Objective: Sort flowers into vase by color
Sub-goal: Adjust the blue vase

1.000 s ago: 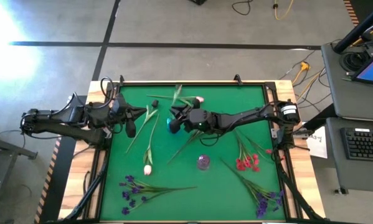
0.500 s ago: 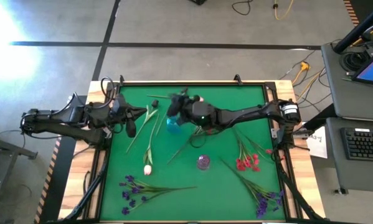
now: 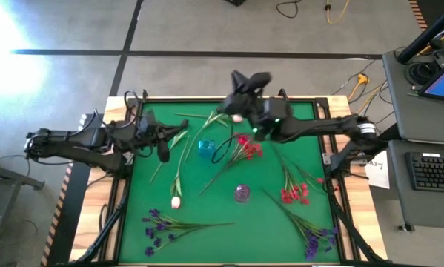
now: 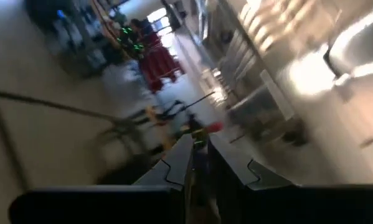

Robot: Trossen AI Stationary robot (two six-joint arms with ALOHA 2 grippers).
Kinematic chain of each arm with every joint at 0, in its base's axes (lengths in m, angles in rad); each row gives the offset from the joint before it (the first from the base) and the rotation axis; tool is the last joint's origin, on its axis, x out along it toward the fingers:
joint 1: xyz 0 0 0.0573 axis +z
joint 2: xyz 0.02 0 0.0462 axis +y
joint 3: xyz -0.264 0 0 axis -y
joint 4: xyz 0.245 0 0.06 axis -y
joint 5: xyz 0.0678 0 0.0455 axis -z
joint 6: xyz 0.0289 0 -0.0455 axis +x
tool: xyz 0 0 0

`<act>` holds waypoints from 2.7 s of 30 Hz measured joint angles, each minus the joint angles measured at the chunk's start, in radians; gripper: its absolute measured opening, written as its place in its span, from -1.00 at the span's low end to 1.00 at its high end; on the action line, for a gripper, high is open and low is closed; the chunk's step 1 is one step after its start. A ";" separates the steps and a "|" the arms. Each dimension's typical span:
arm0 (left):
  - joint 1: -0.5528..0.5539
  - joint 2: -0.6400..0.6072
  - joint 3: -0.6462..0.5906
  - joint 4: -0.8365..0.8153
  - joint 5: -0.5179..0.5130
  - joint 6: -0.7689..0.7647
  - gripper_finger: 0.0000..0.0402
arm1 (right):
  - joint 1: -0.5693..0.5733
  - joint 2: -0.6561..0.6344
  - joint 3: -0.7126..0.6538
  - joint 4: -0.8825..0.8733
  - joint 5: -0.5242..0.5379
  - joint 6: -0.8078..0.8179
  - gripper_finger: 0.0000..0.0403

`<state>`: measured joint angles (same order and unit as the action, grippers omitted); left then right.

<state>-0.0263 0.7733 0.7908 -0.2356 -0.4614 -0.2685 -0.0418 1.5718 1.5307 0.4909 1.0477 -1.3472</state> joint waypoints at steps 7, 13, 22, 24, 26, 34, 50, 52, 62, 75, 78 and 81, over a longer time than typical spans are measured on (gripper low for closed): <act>0.181 0.093 0.080 -0.162 0.075 0.053 -1.00 | -0.044 -0.227 0.005 -0.721 -0.365 0.962 -0.78; 0.500 0.213 0.078 -0.213 0.540 0.150 -1.00 | -0.118 -0.308 0.000 -0.930 -0.707 1.257 -0.78; 0.853 0.485 0.078 -0.121 1.142 0.198 -1.00 | -0.118 -0.300 -0.003 -1.004 -0.715 1.259 -0.78; 0.843 0.525 0.078 -0.112 1.088 0.218 -1.00 | -0.118 -0.299 -0.004 -1.015 -0.715 1.261 -0.78; 0.829 0.553 0.078 -0.093 1.043 0.240 -1.00 | -0.117 -0.300 -0.004 -1.021 -0.716 1.261 -0.78; 0.783 0.593 0.078 -0.078 0.816 0.328 -1.00 | -0.118 -0.289 -0.007 -1.073 -0.715 1.273 -0.78; 0.756 0.712 0.077 0.016 0.807 0.297 -0.85 | -0.118 -0.284 -0.007 -1.214 -0.715 1.460 -0.78; 0.754 0.735 0.078 0.011 0.791 0.276 -0.75 | -0.118 -0.284 -0.007 -1.213 -0.715 1.459 -0.78; 0.725 0.800 0.081 0.042 0.757 0.259 -0.31 | -0.118 -0.284 -0.007 -1.212 -0.706 1.454 -0.78; 0.677 0.865 0.081 0.080 0.667 0.255 -0.34 | -0.119 -0.284 -0.007 -1.212 -0.618 1.521 -0.78; 0.675 0.866 0.078 0.080 0.645 0.256 -0.34 | -0.119 -0.284 -0.007 -1.211 -0.612 1.523 -0.78; 0.674 0.866 0.078 0.079 0.585 0.271 -0.34 | -0.119 -0.284 -0.007 -1.212 -0.591 1.533 -0.78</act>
<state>0.6479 1.6394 0.8688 -0.1561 0.1239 0.0021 -0.1608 1.2881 1.5238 -0.7208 0.4564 0.1862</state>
